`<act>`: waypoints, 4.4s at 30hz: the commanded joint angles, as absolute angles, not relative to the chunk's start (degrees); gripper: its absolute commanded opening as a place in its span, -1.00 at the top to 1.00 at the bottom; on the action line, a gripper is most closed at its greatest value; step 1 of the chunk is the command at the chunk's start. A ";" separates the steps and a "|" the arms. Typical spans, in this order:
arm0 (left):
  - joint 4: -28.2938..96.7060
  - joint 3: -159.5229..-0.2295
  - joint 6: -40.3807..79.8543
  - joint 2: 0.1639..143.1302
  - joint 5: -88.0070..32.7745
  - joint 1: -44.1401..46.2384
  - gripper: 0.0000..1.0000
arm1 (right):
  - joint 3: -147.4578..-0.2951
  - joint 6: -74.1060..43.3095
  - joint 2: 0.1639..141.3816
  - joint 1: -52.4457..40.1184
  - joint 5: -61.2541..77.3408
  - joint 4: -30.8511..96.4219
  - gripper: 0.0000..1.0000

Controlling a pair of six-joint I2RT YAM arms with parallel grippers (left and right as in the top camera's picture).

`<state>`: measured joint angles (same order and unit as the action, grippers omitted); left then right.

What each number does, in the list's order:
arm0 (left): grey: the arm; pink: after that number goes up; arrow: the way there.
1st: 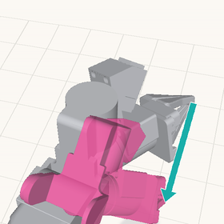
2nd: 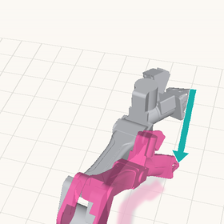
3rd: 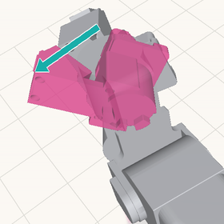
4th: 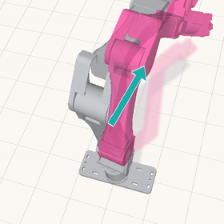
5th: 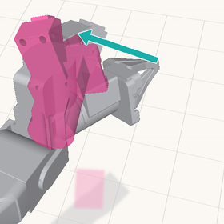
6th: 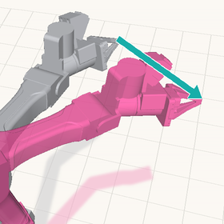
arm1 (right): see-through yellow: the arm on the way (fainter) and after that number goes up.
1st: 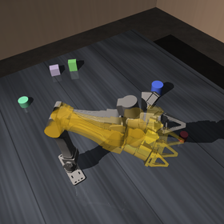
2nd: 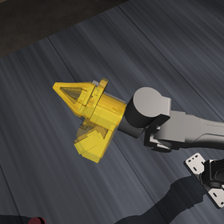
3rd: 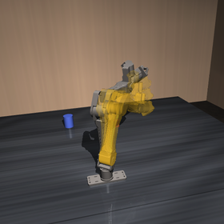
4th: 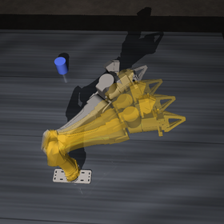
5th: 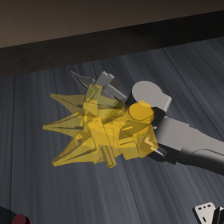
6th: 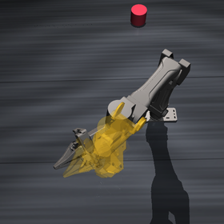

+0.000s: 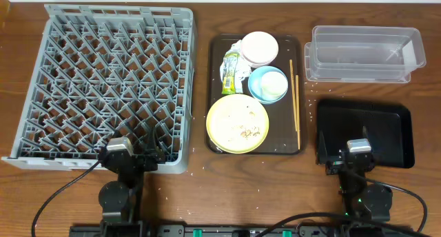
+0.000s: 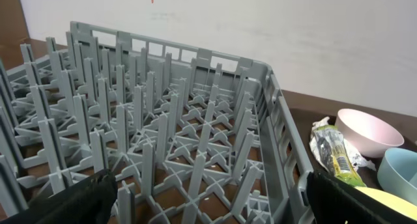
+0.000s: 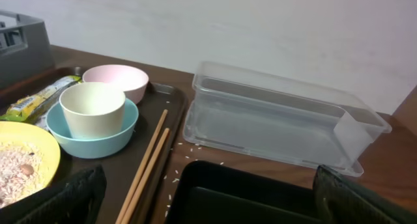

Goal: Sort waste into correct bins and load items into the dishwasher

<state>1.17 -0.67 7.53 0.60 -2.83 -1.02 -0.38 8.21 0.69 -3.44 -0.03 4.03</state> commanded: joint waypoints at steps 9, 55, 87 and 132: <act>3.86 -0.23 7.79 0.38 -2.35 -0.82 -0.88 | -0.32 8.84 0.75 -2.68 -0.58 4.29 -0.99; 3.84 -0.23 7.81 0.38 -2.35 -0.82 -0.89 | -0.32 8.86 0.75 -2.68 -0.60 4.29 -0.98; -5.91 -2.31 8.27 0.40 -4.08 -0.82 -0.88 | -0.32 8.86 0.75 -2.68 -0.58 4.29 -0.98; 31.97 -90.11 -6.46 80.38 -8.12 -0.95 -0.88 | -0.32 8.86 0.75 -2.68 -0.60 4.29 -0.99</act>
